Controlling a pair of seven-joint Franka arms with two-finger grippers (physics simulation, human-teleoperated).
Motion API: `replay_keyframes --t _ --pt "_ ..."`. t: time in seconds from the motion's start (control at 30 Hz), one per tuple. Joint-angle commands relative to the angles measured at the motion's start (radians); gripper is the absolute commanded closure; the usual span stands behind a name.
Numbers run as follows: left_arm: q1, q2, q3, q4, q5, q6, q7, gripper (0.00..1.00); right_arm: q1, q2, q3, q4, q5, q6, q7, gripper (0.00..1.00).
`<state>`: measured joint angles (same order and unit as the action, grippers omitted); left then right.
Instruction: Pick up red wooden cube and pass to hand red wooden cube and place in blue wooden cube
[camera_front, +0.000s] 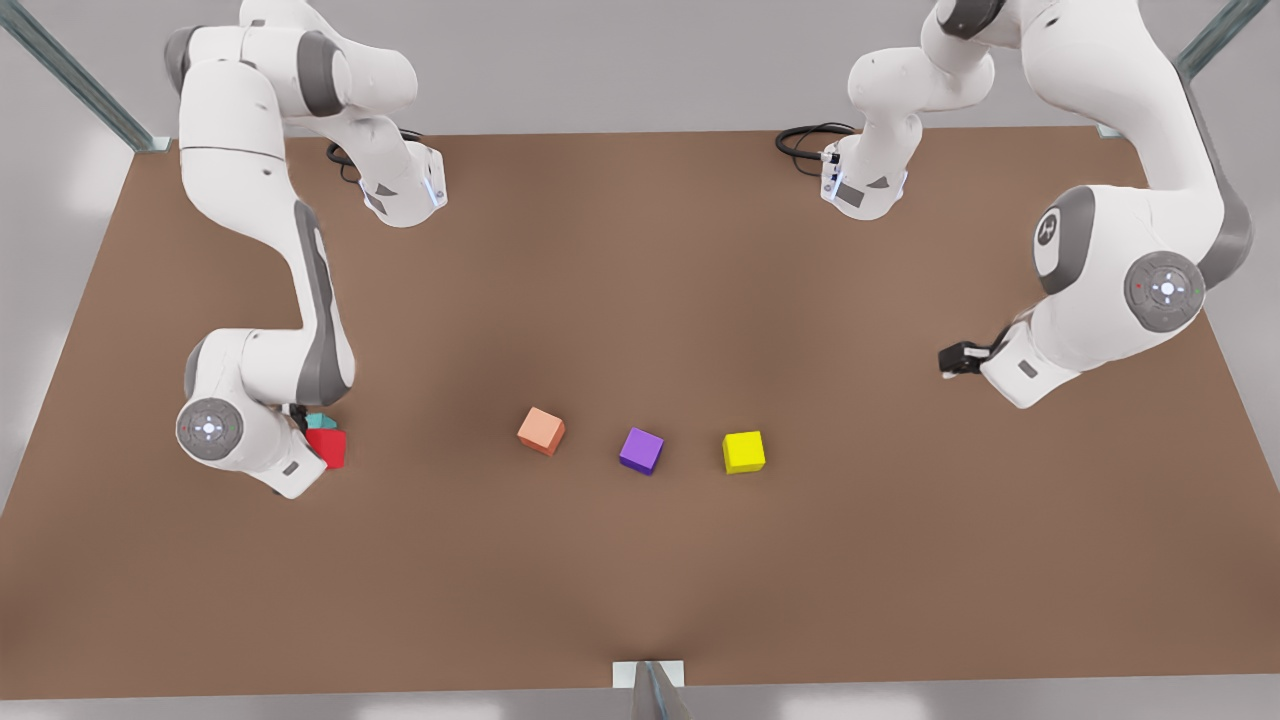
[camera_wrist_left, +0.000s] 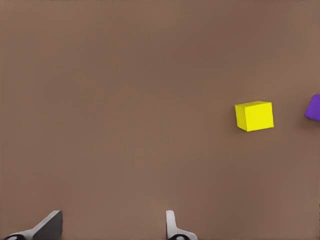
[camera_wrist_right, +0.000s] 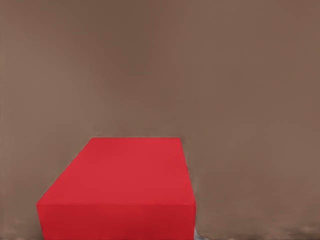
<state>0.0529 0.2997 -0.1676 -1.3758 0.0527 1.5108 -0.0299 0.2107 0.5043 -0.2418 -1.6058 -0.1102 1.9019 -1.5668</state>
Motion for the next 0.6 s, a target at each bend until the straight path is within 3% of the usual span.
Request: replay_keyframes --t 0.0,0.33,0.57 --pt "0.022 0.029 0.0 0.043 0.007 -0.075 0.027 0.0 -0.001 0.003 -0.027 -0.008 -0.135 0.005 0.617 0.36" --pt "0.074 0.029 -0.001 0.041 0.002 -0.047 0.067 0.0 -0.005 -0.085 -0.042 -0.273 -0.144 0.253 0.651 0.36" --pt "0.074 0.029 -0.001 0.041 0.006 -0.047 0.067 0.0 -0.011 -0.079 -0.051 -0.329 -0.144 0.325 0.651 0.36"
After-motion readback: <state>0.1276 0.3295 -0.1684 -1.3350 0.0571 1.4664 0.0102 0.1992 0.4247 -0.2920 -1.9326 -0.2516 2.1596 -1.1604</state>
